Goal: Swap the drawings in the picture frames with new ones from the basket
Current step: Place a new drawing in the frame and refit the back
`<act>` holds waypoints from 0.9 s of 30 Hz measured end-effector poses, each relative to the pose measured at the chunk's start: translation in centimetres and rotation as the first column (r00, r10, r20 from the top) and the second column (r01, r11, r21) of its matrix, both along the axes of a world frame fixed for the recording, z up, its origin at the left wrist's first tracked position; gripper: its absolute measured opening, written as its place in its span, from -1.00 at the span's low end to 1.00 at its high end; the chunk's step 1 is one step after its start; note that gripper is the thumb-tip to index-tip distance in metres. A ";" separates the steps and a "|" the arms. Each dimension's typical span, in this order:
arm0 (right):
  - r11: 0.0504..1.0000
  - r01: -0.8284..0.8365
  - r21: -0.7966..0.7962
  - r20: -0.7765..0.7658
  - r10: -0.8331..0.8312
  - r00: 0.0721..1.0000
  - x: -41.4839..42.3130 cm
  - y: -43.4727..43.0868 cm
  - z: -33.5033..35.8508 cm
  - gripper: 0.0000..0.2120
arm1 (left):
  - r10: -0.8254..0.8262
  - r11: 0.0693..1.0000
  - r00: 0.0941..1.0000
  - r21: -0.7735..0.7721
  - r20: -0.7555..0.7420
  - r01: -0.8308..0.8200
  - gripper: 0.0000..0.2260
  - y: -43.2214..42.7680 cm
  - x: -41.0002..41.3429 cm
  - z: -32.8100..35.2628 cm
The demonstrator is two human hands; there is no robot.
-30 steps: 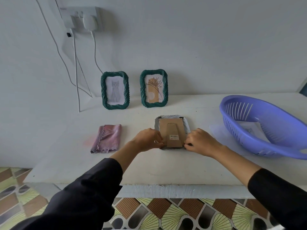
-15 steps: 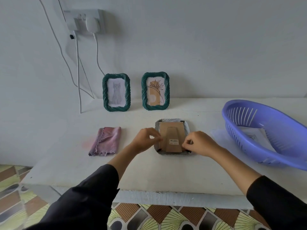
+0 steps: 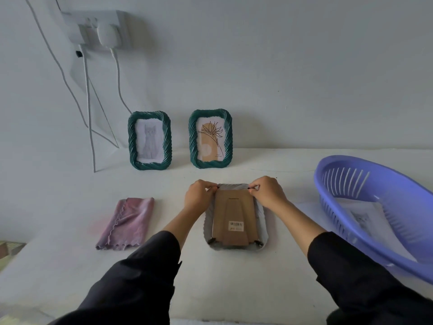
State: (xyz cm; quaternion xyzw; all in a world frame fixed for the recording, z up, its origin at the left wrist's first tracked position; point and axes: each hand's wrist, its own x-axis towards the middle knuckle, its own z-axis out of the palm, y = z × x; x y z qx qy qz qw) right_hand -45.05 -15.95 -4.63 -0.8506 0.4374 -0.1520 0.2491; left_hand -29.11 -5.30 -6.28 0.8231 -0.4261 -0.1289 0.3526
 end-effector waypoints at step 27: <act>0.997 -0.016 -0.078 -0.038 0.013 0.999 0.3 0.2 -1.1 -0.83 | -0.145 0.989 0.989 0.020 -0.020 0.145 -0.83 -0.2 1.3 -0.1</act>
